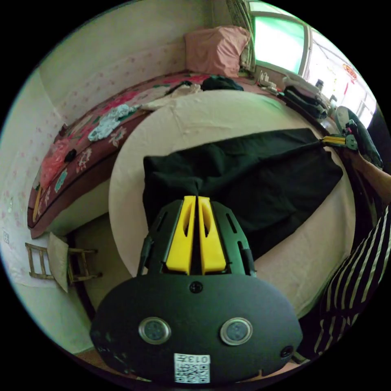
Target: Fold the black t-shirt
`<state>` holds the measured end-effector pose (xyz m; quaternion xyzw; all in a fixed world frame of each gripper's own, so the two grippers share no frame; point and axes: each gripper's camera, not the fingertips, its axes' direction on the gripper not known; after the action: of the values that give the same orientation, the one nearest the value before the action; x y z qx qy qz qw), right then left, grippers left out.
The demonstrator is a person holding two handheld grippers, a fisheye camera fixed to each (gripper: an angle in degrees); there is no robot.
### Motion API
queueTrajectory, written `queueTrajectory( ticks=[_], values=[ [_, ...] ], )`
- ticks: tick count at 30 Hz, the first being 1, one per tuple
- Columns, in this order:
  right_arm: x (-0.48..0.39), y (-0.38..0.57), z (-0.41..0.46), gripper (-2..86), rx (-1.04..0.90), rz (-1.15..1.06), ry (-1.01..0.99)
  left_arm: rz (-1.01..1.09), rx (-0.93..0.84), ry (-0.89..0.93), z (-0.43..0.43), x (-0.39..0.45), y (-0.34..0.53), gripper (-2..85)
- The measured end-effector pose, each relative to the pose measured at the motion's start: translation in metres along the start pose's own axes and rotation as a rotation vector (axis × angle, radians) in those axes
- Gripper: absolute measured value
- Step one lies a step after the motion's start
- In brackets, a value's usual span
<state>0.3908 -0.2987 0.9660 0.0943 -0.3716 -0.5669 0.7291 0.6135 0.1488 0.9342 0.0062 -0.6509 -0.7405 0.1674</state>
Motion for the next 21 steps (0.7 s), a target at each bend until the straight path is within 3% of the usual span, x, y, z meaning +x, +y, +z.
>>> queueTrajectory(
  ticks=[3,9,15,18,21],
  values=[
    [-0.010,0.014,0.012,3.8,-0.104,-0.057,-0.036,-0.005,-0.058,0.027,0.012,0.003,0.010,0.2],
    [-0.006,0.026,-0.003,4.8,-0.046,0.030,-0.115,0.001,-0.070,0.026,0.011,0.008,0.020,0.1],
    [-0.009,0.014,-0.030,2.5,0.071,0.140,-0.063,0.024,-0.153,0.082,0.018,0.005,0.029,0.0],
    [-0.014,0.009,-0.038,0.9,0.143,0.225,-0.039,-0.067,-0.110,0.071,0.006,-0.004,0.035,-0.2],
    [-0.042,-0.010,-0.023,0.2,0.095,0.116,-0.108,-0.182,0.020,-0.015,-0.012,-0.015,0.030,-0.3]
  ],
)
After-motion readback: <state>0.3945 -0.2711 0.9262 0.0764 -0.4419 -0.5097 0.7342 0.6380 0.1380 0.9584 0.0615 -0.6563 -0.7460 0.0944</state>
